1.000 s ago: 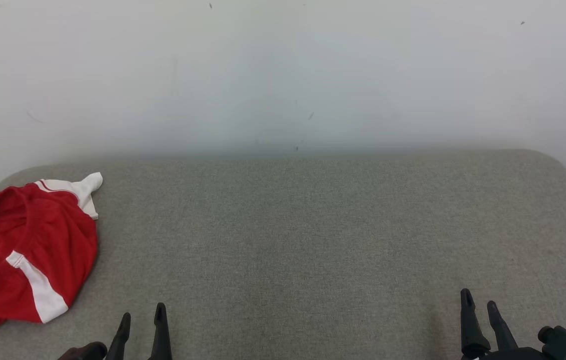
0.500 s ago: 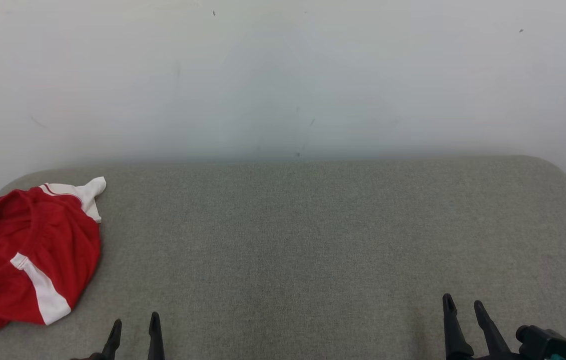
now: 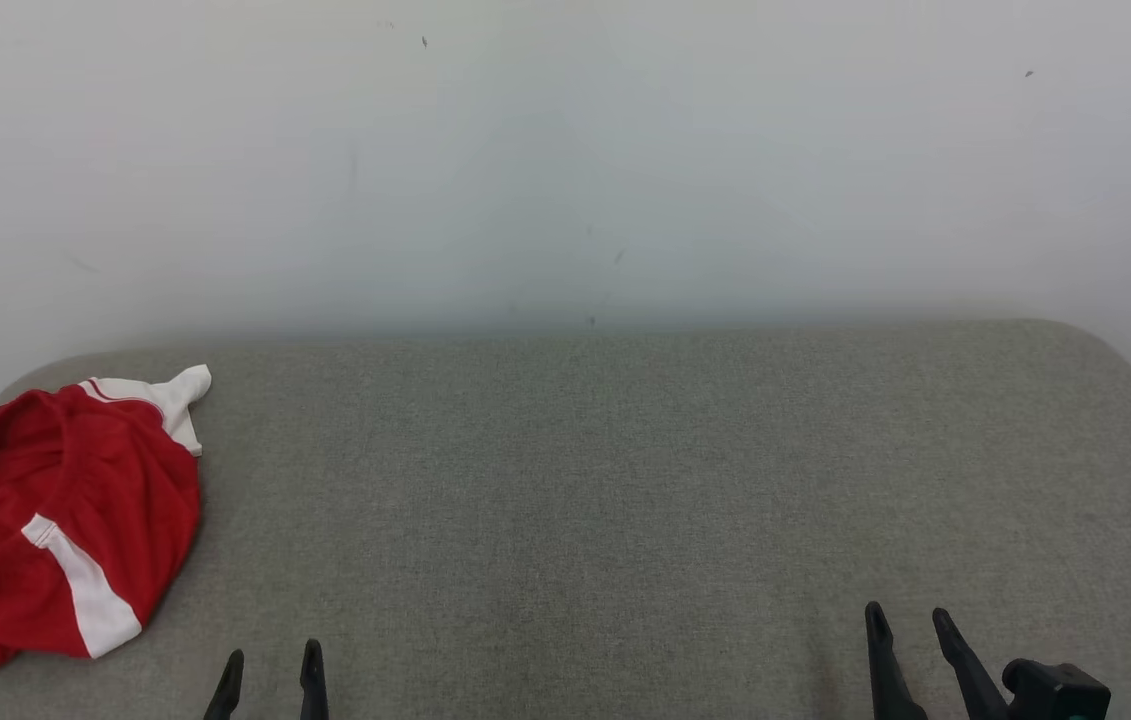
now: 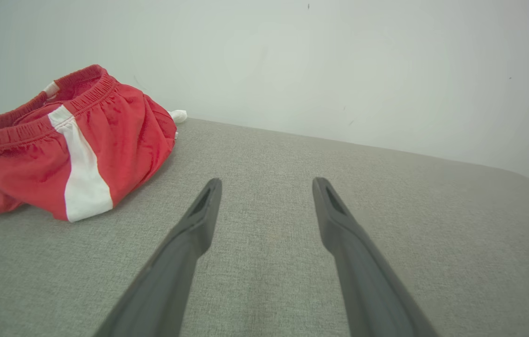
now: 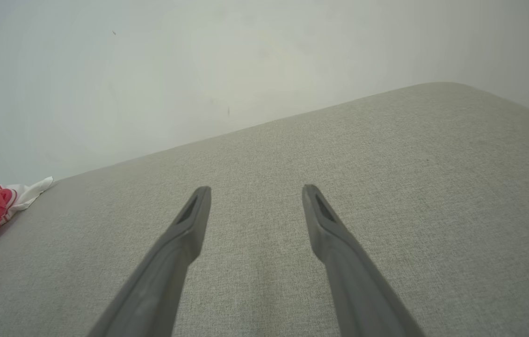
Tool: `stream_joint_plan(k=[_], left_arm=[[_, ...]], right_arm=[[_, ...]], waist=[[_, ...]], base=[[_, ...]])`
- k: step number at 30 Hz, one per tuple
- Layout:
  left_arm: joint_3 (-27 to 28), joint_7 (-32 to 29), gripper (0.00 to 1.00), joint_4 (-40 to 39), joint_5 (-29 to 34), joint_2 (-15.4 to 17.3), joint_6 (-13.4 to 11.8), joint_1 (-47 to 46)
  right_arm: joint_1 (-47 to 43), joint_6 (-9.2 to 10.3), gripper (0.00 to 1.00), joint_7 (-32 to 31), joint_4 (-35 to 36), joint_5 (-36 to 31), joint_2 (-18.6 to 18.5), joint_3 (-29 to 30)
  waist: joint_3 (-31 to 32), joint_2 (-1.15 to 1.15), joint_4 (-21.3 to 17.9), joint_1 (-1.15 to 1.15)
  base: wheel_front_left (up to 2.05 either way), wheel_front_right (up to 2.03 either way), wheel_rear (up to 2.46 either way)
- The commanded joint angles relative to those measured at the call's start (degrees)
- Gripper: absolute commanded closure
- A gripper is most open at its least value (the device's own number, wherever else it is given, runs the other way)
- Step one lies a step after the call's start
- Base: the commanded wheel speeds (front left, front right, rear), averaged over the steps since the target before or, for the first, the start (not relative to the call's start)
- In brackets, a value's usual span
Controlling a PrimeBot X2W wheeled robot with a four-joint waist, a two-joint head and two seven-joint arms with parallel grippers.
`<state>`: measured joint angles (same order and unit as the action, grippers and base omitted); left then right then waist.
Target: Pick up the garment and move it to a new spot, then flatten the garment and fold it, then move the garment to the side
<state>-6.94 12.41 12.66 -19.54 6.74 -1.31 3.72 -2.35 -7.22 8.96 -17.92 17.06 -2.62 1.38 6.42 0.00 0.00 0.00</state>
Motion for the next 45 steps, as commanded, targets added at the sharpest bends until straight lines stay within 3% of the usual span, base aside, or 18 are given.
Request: stream_joint_plan(k=[1, 29, 45], left_arm=[[0.29, 0.44, 0.00, -0.06, 1.73, -0.17, 0.17, 0.87], [2.77, 2.87, 0.00, -0.90, 14.24, -2.06, 1.02, 3.58], [4.77, 2.79, 0.00, 1.19, 9.88, -3.40, 2.99, 3.53]], right_arm=[[-0.35, -0.35, 0.00, 0.50, 0.14, -1.43, -0.33, -0.32], [-1.69, -0.36, 0.00, 3.19, -0.52, -13.18, -0.34, -2.33], [-2.11, -0.35, 0.00, 2.25, -0.66, -11.32, -0.33, -2.64]], waist=[[0.13, 0.00, -0.02, 0.00], [2.19, 0.00, -0.47, 0.00], [2.42, 0.00, 0.30, 0.00]], base=[[0.00, 0.00, 0.00], [0.00, 0.00, 0.00], [0.00, 0.00, 0.00]])
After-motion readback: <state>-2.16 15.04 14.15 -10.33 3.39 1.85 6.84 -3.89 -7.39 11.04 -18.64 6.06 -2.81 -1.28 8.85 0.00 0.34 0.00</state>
